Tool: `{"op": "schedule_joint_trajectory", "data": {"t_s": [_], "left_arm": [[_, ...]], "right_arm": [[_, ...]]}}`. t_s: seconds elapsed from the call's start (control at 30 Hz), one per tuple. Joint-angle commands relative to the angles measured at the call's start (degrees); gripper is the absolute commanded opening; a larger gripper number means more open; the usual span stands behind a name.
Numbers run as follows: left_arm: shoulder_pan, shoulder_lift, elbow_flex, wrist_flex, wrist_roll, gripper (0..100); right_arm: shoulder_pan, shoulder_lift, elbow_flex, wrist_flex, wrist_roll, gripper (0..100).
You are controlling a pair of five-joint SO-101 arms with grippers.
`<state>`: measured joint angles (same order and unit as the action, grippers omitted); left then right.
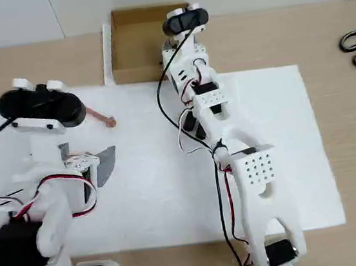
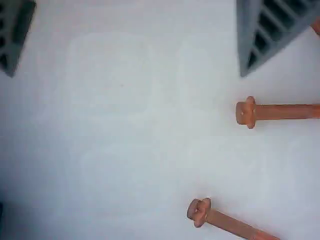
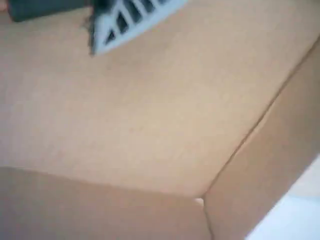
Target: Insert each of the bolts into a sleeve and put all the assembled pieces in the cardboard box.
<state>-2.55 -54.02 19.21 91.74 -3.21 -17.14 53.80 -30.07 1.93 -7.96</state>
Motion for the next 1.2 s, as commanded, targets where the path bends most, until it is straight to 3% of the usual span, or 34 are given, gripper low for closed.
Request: {"op": "schedule_joint_trajectory", "data": {"t_s": [0.0, 0.13, 0.4, 0.63, 0.9, 1.17], "left_arm": [[-0.26, -0.26, -0.22, 0.18, -0.18, 27], [-0.26, -0.26, -0.31, 0.18, -0.18, 27], [-0.26, -0.35, -0.31, 0.18, -0.18, 27], [-0.26, -0.35, -0.31, 1.85, -0.18, 27], [-0.26, -0.35, -0.31, 2.29, -0.18, 27], [-0.26, -0.35, -0.31, 3.78, -0.18, 27]], "right_arm": [[0.92, -10.51, -3.25, 6.02, 0.53, 17.0], [1.89, -20.44, -3.25, 16.75, 0.35, 16.9], [2.42, -37.58, -2.99, 50.77, 0.18, 16.9], [2.07, -38.73, -2.81, 74.95, -2.37, 16.9], [1.89, -30.99, -1.67, 85.58, -18.81, 16.9], [-1.27, -24.13, -1.76, 85.93, -26.46, 16.9]]}}
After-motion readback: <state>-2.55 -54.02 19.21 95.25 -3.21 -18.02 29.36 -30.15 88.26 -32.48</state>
